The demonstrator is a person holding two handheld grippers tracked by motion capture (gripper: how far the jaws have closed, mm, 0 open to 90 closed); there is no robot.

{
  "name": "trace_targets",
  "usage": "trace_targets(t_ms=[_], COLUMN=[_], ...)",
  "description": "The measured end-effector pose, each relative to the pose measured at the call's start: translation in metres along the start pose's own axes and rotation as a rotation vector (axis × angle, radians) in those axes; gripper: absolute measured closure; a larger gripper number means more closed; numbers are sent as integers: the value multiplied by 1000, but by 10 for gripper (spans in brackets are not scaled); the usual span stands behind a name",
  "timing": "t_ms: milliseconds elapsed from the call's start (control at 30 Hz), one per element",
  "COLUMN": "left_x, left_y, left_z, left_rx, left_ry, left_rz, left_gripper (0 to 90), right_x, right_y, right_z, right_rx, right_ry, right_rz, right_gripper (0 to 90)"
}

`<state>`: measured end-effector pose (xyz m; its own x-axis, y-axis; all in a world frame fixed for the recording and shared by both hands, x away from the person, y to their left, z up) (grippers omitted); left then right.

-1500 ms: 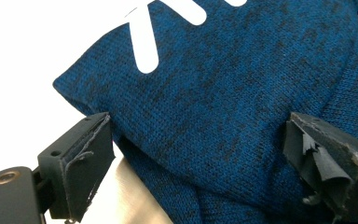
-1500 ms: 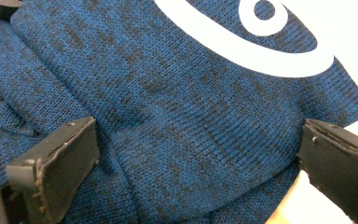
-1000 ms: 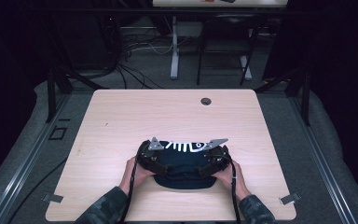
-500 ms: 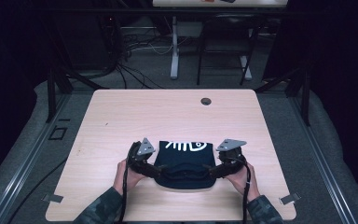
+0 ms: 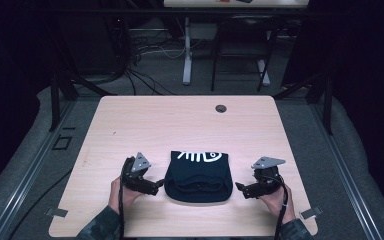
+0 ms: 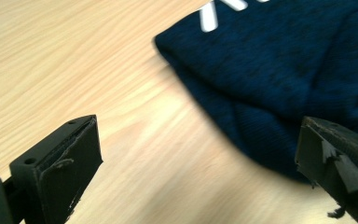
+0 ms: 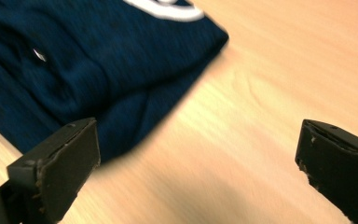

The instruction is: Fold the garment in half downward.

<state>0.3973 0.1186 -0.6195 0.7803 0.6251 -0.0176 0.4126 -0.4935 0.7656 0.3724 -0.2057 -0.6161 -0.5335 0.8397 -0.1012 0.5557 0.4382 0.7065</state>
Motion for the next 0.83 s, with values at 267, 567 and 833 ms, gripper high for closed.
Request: trace_targets(t_ms=[267, 567, 833], left_x=[15, 23, 26], left_y=[-18, -25, -30], left_z=[8, 18, 26], left_rx=[46, 65, 95], left_ry=[4, 2, 5], left_rz=[-54, -70, -61], left_gripper=[2, 7, 11], right_x=[-12, -22, -24], right_y=[-23, -35, -37], right_z=[12, 22, 28], right_rx=[49, 83, 35], right_ry=[-23, -33, -29], right_rz=[18, 38, 33], right_gripper=[0, 0, 14])
Point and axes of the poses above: each handheld gripper's, and its own axes: z roughly forward along the jaws, y roughly out of its top, x roughly to its left, the point moved 10 cm from there along z, roughly forward along the jaws, and after that the axes turned 8 degrees about -y, right-handed, at the moved point
